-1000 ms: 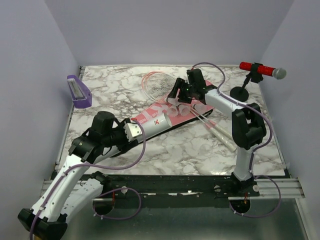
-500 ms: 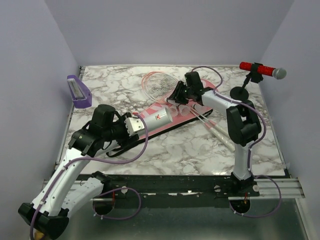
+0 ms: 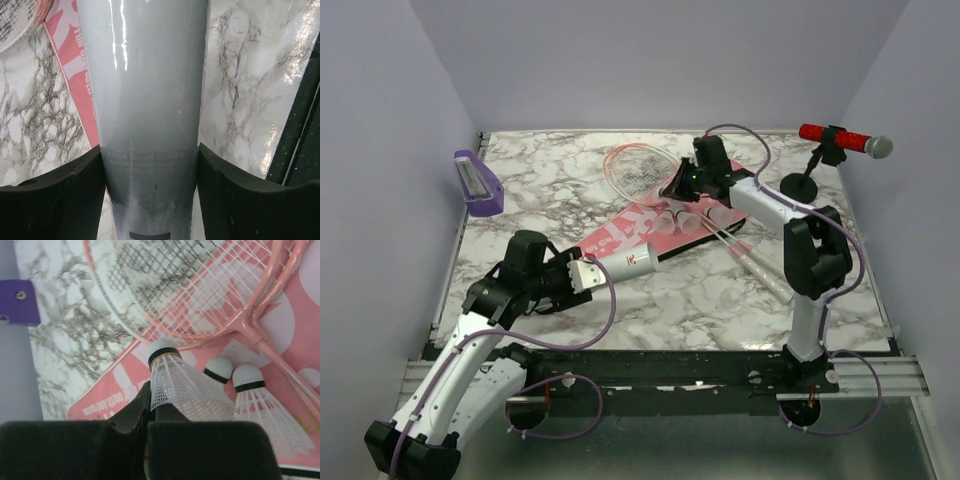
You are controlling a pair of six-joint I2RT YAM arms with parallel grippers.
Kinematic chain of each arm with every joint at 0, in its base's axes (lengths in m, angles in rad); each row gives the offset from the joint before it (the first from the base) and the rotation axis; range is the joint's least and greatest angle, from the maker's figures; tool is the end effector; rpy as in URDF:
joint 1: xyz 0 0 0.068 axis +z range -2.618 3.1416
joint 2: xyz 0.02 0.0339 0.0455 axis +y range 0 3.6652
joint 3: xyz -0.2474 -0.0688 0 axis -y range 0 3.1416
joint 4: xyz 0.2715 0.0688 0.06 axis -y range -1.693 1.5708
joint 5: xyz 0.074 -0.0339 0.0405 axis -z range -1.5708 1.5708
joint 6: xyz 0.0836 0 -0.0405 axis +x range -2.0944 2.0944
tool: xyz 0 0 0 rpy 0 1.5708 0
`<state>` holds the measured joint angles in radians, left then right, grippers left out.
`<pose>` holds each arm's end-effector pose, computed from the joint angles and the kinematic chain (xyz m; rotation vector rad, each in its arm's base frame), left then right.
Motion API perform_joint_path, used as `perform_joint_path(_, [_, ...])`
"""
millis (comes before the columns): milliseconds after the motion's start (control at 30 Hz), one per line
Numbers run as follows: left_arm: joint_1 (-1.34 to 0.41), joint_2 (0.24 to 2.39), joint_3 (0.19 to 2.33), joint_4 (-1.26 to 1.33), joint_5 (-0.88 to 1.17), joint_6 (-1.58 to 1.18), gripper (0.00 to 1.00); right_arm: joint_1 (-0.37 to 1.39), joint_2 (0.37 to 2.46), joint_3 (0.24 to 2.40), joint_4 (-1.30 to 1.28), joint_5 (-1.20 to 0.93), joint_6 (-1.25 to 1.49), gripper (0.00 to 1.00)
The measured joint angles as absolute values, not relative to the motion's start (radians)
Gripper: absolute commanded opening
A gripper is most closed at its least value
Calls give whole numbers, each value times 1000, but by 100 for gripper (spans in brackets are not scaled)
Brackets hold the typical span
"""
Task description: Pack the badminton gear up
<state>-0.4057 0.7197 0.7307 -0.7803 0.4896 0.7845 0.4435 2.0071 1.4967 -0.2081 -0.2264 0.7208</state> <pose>0.1783 -0.1194 0.2368 1.4557 1.7263 -0.3718 0.4506 0.2348 0.1551 0.2106 2.4119 0.8331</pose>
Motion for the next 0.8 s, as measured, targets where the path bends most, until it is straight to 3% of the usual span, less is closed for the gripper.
perform_joint_path(300, [-295, 720, 715, -730, 582, 870, 57, 443, 1641, 1391, -247, -339, 659, 7])
perform_joint_path(567, [-256, 749, 675, -651, 673, 895, 55, 491, 1212, 1124, -319, -528, 634, 20])
perform_joint_path(800, [-255, 769, 674, -604, 758, 902, 49, 690, 1123, 1111, -405, -561, 621, 22])
